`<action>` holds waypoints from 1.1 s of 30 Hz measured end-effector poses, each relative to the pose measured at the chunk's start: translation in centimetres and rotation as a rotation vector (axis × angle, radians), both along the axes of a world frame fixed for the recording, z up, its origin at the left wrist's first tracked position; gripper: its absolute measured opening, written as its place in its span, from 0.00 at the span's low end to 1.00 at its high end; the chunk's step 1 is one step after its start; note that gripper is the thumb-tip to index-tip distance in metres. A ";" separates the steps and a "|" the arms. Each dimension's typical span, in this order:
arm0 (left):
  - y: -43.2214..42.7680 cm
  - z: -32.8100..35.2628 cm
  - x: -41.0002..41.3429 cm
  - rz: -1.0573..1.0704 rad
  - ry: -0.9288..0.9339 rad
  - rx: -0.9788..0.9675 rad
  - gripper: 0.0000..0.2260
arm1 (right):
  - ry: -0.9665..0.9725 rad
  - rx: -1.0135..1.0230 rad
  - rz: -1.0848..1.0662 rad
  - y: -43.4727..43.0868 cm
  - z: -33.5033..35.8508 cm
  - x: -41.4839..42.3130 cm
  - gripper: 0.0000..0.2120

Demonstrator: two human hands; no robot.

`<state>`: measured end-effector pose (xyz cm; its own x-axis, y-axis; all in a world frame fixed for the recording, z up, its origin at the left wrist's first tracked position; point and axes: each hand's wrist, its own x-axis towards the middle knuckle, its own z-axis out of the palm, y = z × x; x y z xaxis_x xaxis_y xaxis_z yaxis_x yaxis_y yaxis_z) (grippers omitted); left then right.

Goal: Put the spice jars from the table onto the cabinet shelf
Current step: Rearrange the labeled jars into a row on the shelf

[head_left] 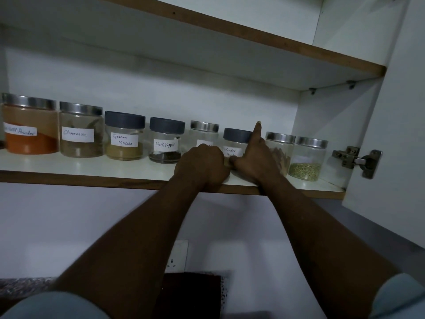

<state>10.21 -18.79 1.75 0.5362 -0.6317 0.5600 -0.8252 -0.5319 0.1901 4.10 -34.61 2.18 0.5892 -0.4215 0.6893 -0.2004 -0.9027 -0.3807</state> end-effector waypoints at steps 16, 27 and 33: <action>-0.4 -0.3 0.6 0.001 0.011 -0.003 0.13 | 0.061 0.069 0.009 -0.4 -0.4 0.2 0.65; -0.2 -0.4 0.8 -0.003 -0.009 0.000 0.14 | 0.113 0.096 -0.004 -0.6 -0.5 0.4 0.62; -0.3 -0.4 0.8 -0.017 -0.025 0.001 0.15 | 0.121 0.128 0.017 -0.9 -0.5 0.4 0.59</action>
